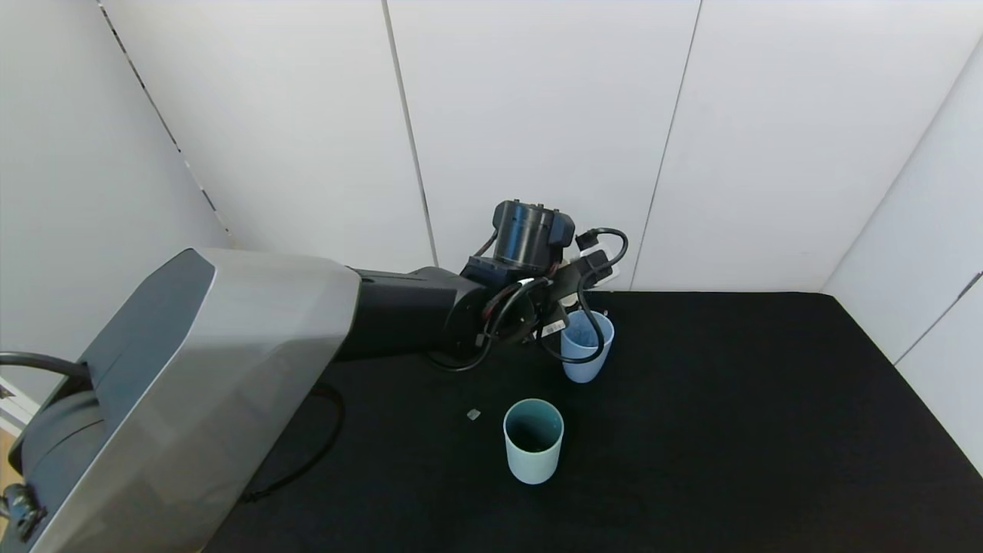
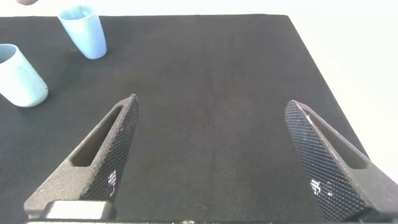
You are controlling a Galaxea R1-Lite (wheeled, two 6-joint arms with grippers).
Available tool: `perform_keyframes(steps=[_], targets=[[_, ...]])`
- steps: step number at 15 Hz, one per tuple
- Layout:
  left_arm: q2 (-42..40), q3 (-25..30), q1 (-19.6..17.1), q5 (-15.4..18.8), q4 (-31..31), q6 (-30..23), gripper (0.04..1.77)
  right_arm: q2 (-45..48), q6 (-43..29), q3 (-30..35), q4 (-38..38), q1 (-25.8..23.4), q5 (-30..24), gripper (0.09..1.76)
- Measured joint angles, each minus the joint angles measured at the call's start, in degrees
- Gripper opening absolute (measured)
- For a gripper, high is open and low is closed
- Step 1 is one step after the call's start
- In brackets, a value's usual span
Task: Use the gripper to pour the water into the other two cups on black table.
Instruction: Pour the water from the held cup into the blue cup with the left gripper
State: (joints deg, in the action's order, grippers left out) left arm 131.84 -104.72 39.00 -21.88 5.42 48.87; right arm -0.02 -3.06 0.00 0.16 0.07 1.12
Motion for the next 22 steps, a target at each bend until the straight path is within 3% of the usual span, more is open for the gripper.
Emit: perform_keyframes(steps=[8, 12, 18, 22], targets=[[-1.1, 1.9, 0.4, 0.3, 1.1, -1.2, 1.23, 0.0, 0.0, 0.0, 0.0, 0.0, 0.0, 1.71], [-2.0, 5.0, 0.2, 0.8, 3.9, -5.7, 1.23, 0.0, 0.0, 0.0, 0.0, 0.0, 0.0, 1.71], [-6.3, 12.1, 0.0, 6.7, 5.8, -14.4, 1.22, 0.0, 0.0, 0.0, 0.0, -0.1, 0.0, 1.71], [-12.0, 21.2, -0.9, 10.1, 10.6, -20.0, 1.22, 0.0, 0.0, 0.0, 0.0, -0.1, 0.0, 1.71]])
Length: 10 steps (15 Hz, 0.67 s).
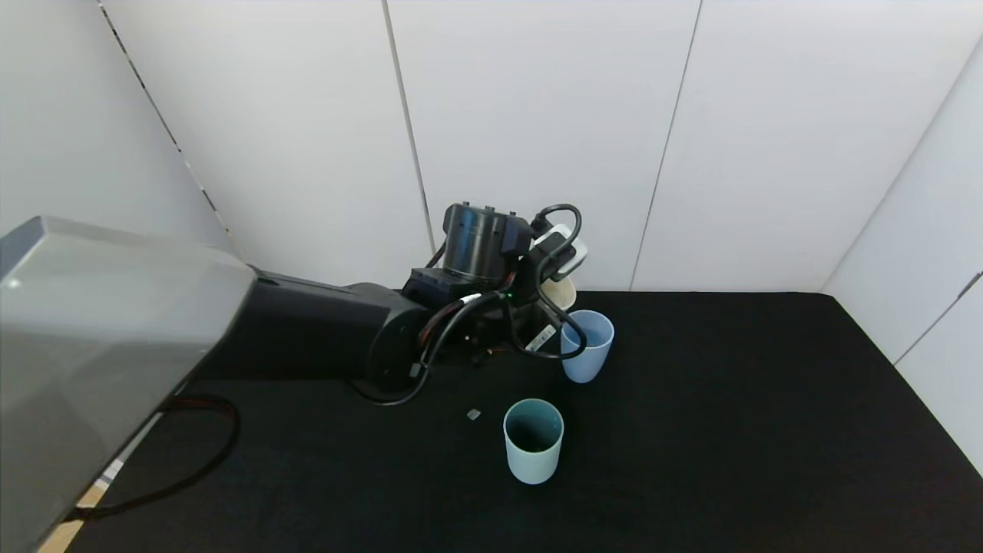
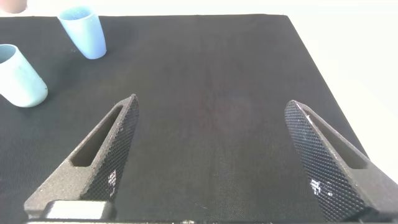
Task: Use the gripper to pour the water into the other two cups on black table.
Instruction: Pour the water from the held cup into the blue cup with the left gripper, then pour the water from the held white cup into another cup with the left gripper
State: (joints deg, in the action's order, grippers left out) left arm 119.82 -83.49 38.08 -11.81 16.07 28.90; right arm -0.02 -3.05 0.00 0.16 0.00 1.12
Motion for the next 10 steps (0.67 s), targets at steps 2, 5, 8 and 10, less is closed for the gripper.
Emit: perform_keyframes(steps=[2, 5, 8, 10], targets=[[-2.8, 5.2, -0.8, 1.0, 3.7, -1.3, 1.22, 0.0, 0.0, 0.0, 0.0, 0.0, 0.0, 1.71], [-6.3, 12.6, -1.5, 2.5, 8.6, -4.2, 1.22, 0.0, 0.0, 0.0, 0.0, 0.0, 0.0, 1.71], [-8.5, 18.6, -1.7, 3.6, 14.2, -6.7, 1.22, 0.0, 0.0, 0.0, 0.0, 0.0, 0.0, 1.71], [-9.5, 22.5, -1.7, 4.4, 17.2, -7.8, 1.22, 0.0, 0.0, 0.0, 0.0, 0.0, 0.0, 1.71]])
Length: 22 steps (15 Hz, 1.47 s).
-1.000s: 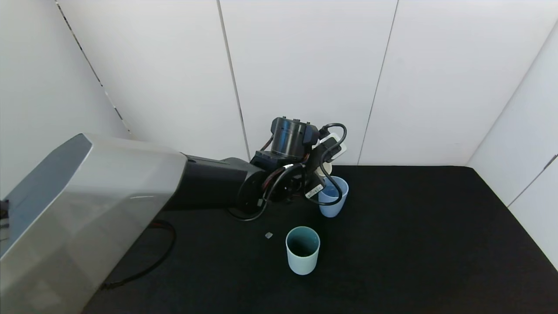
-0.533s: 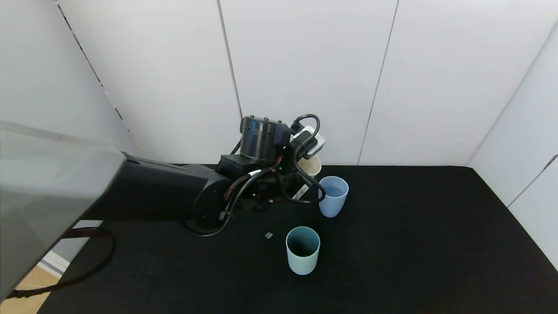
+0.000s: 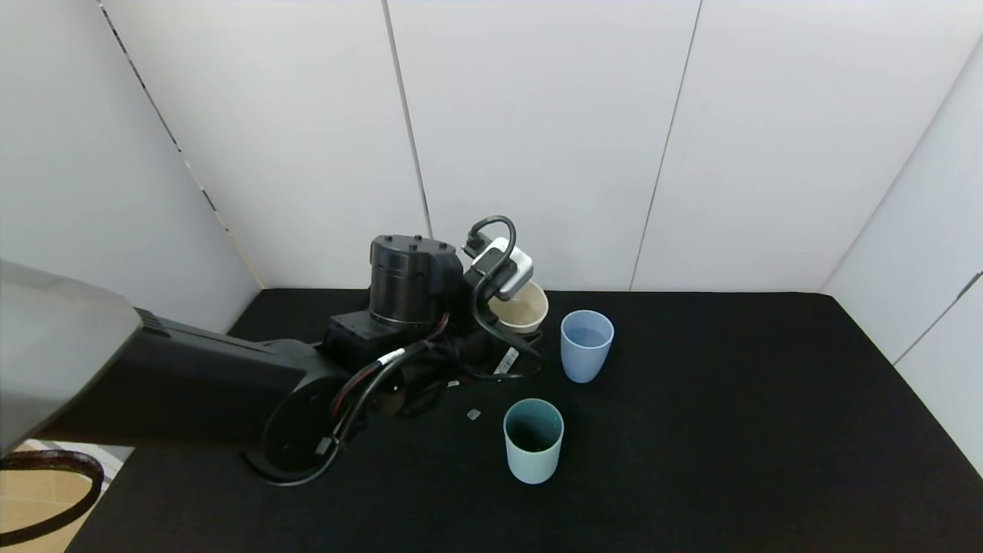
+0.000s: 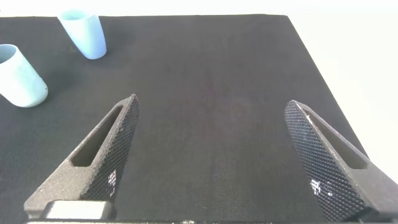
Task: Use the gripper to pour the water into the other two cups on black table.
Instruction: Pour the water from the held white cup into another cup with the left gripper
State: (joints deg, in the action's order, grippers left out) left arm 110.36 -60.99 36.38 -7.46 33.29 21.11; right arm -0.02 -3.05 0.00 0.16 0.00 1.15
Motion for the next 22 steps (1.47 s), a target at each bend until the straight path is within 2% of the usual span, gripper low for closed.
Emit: perform_keyframes(steps=[6, 9, 20, 22], targets=[[-2.5, 13.6, -2.5, 1.3, 8.9, 0.2, 1.22, 0.0, 0.0, 0.0, 0.0, 0.0, 0.0, 1.71], [-3.3, 17.8, -3.3, 1.3, 10.3, 1.0, 1.22, 0.0, 0.0, 0.0, 0.0, 0.0, 0.0, 1.71], [-4.7, 19.8, -3.1, 0.5, 9.4, 16.5, 1.22, 0.0, 0.0, 0.0, 0.0, 0.0, 0.0, 1.71], [-4.7, 19.7, -2.6, 0.2, 9.3, 17.9, 1.22, 0.0, 0.0, 0.0, 0.0, 0.0, 0.0, 1.71]])
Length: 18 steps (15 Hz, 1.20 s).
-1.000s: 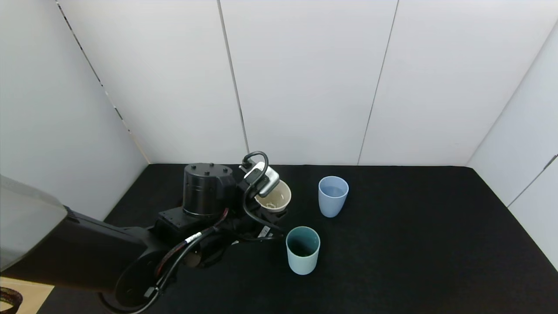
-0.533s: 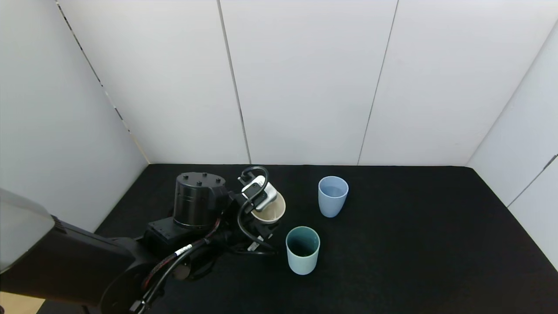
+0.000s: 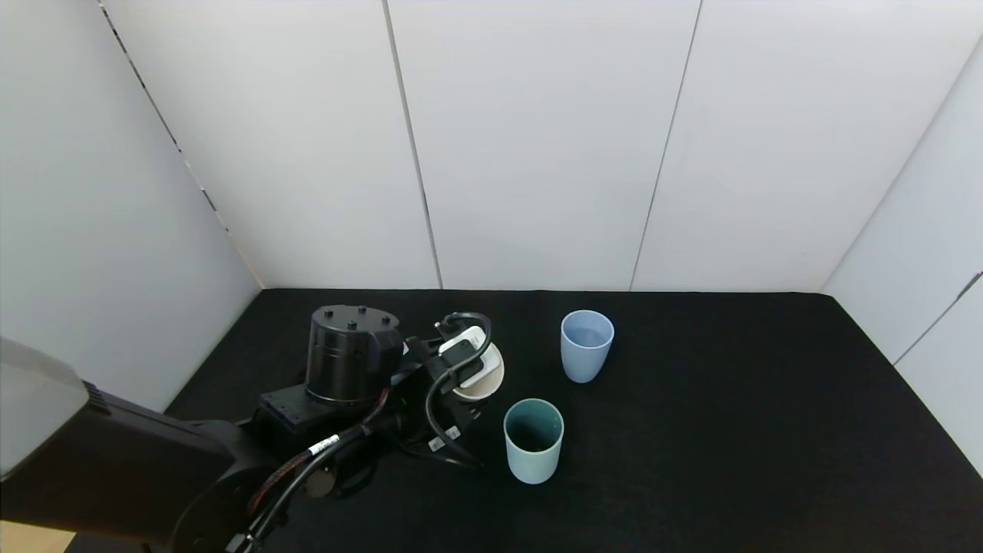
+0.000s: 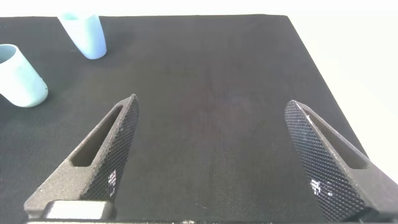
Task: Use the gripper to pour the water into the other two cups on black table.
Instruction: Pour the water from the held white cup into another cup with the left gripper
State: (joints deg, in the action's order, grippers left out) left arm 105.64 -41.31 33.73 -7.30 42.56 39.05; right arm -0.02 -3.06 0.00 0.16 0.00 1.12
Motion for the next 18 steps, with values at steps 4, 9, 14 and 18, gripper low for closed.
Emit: perform_keyframes(steps=[4, 9, 14, 18], targets=[[0.3, -0.4, 2.3, -3.0, 0.0, 1.6, 1.22, 0.0, 0.0, 0.0, 0.0, 0.0, 0.0, 1.71], [0.4, -1.0, 4.3, -6.3, -2.5, 4.4, 1.22, 0.0, 0.0, 0.0, 0.0, 0.0, 0.0, 1.71], [0.5, -1.9, 5.5, -9.7, -2.8, 8.1, 1.22, 0.0, 0.0, 0.0, 0.0, 0.0, 0.0, 1.71], [0.7, -2.8, 6.6, -11.8, -2.9, 10.5, 1.22, 0.0, 0.0, 0.0, 0.0, 0.0, 0.0, 1.71]])
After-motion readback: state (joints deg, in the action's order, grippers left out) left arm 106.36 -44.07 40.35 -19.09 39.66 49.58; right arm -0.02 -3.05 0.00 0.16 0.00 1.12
